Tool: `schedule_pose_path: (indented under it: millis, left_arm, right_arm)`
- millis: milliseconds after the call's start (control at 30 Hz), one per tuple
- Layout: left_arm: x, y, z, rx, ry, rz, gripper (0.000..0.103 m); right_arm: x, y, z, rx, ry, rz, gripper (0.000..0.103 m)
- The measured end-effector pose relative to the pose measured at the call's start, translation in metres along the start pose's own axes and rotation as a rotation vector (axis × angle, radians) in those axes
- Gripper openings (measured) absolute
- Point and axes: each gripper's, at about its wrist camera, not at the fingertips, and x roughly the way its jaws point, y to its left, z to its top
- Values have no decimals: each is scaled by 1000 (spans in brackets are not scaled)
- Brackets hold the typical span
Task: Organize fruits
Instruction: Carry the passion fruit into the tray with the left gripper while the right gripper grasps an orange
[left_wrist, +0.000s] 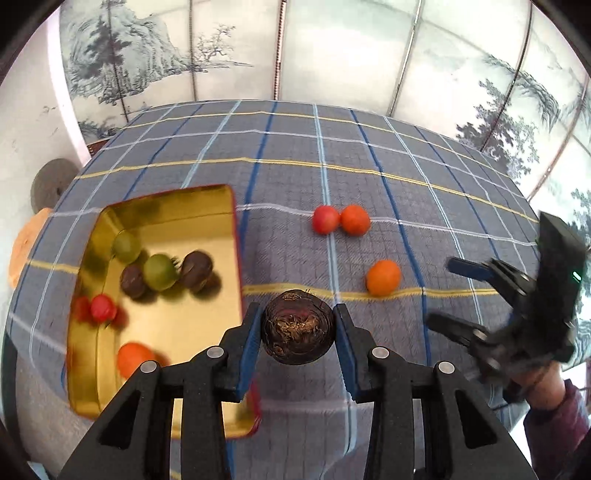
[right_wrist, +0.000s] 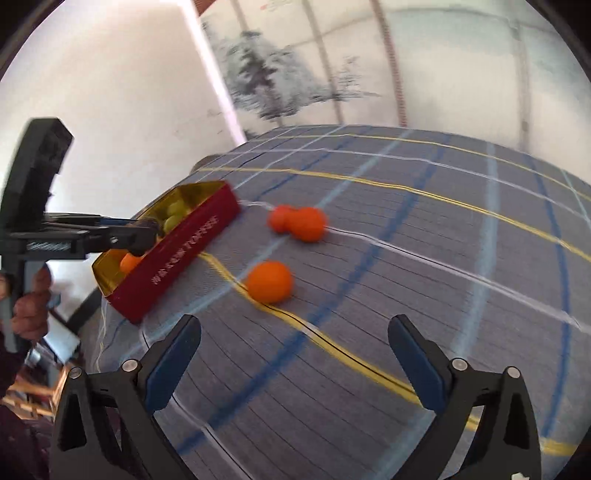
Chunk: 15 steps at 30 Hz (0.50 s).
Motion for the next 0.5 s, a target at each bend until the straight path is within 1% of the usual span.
schedule_pose_path:
  millis: [67, 167, 267, 300, 333, 367, 400, 433, 500]
  left_arm:
    - [-5, 6, -7, -12, 1, 0, 39]
    - [-14, 15, -14, -32, -6, 2, 39]
    - [-19, 24, -19, -49, -18, 14, 39]
    - [-21, 28, -21, -57, -21, 15, 39]
    - [-24, 32, -22, -67, -24, 16, 39]
    - [-25, 36, -23, -75, -28, 19, 39]
    - [-27, 40, -25, -82, -32, 23, 39]
    - [-29, 45, -27, -92, -35, 31, 40]
    - [-31, 55, -31, -115, -38, 44, 40]
  right_arm:
    - [16, 7, 7, -24, 30, 7, 93]
    - [38, 14, 14, -62, 68, -19, 89]
    - [57, 18, 19, -81, 110, -32, 80]
    - [62, 19, 20, -89, 121, -47, 74]
    - [68, 20, 20, -101, 141, -65, 64]
    - [70, 20, 20, -111, 143, -76, 62]
    - [70, 21, 21, -114, 146, -78, 52]
    - [70, 21, 22, -109, 148, -77, 38]
    - [67, 20, 22, -87, 144, -77, 36]
